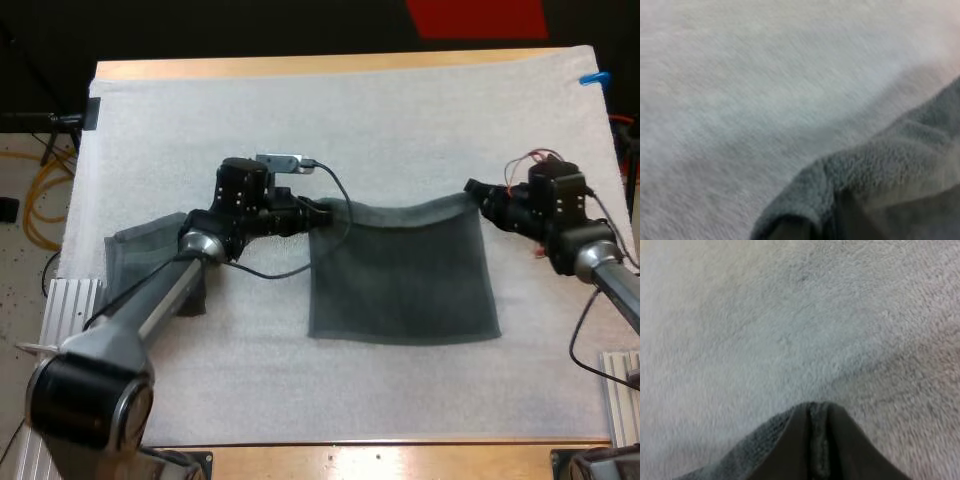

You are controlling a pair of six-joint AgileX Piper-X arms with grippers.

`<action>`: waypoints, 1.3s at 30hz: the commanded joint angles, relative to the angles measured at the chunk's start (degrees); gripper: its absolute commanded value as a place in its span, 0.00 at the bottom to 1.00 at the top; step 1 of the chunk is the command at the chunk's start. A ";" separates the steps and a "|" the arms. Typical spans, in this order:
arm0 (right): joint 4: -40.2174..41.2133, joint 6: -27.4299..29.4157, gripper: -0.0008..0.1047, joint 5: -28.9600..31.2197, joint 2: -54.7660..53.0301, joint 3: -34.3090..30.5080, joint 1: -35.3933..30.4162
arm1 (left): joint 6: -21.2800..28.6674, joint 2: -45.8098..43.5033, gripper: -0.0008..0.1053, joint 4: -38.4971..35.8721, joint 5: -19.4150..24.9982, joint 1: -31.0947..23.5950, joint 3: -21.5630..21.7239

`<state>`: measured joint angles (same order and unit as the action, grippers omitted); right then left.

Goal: Pick towel from pile fold and stack

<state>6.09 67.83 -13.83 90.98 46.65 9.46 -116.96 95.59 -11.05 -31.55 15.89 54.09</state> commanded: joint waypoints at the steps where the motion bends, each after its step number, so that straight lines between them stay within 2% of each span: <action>1: -2.93 -0.83 0.01 0.33 0.83 0.51 0.16 | -0.19 0.75 0.01 2.90 -0.57 -0.59 0.03; 5: -3.80 -1.68 0.01 0.33 3.33 0.51 0.16 | -0.19 3.28 0.01 6.31 -0.60 -1.94 0.03; 7: -3.87 -1.67 0.06 0.22 3.99 0.51 0.16 | -0.19 3.76 0.01 7.29 -0.63 -2.30 0.03; 9: -4.39 -1.81 0.18 -0.06 4.32 0.51 0.16 | -0.19 4.01 0.03 7.60 -0.85 -2.51 0.15; 11: -6.35 -2.84 0.41 -0.59 4.61 0.51 0.16 | -0.19 4.07 0.09 7.76 -0.84 -2.52 0.15; 12: -7.56 -3.05 0.48 -1.18 4.68 0.51 0.13 | -0.19 4.07 0.12 7.98 -0.84 -2.52 0.15; 14: -11.61 -3.39 0.63 -3.12 4.67 0.55 0.03 | -0.19 4.07 0.22 9.06 -1.14 -2.52 0.35; 17: -15.12 -3.38 0.64 -4.46 4.67 2.14 0.04 | -0.19 4.07 0.35 9.28 -1.97 -2.52 2.01; 19: -14.62 -3.21 0.64 -4.56 4.60 4.24 0.04 | -0.19 4.04 0.40 9.24 -3.93 -2.52 3.94; 23: -11.19 0.43 0.64 -6.45 3.05 8.39 0.04 | -0.19 2.97 0.40 6.68 -7.64 -2.52 8.74; 27: -3.34 7.20 0.64 -6.19 -0.44 11.22 0.04 | 2.82 -0.53 0.40 5.05 -7.53 -2.52 10.53; 30: 3.89 12.71 0.64 -4.20 -4.40 12.41 0.04 | 6.32 -4.49 0.40 3.08 -5.06 -2.52 10.52; 33: 8.73 16.33 0.64 -4.07 -8.80 12.51 0.04 | 11.60 -9.66 0.40 -3.02 -1.74 -2.52 10.52; 37: 15.30 18.85 0.54 -4.20 -14.48 12.51 0.17 | 20.54 -16.64 0.40 -13.31 2.57 -2.48 10.52; 39: 18.61 19.04 0.47 -4.24 -16.92 12.51 0.17 | 23.17 -19.26 0.40 -18.09 3.68 -2.36 10.52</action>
<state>23.13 85.82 -18.14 74.85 58.59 9.46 -95.33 76.97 -27.17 -28.71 13.39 64.29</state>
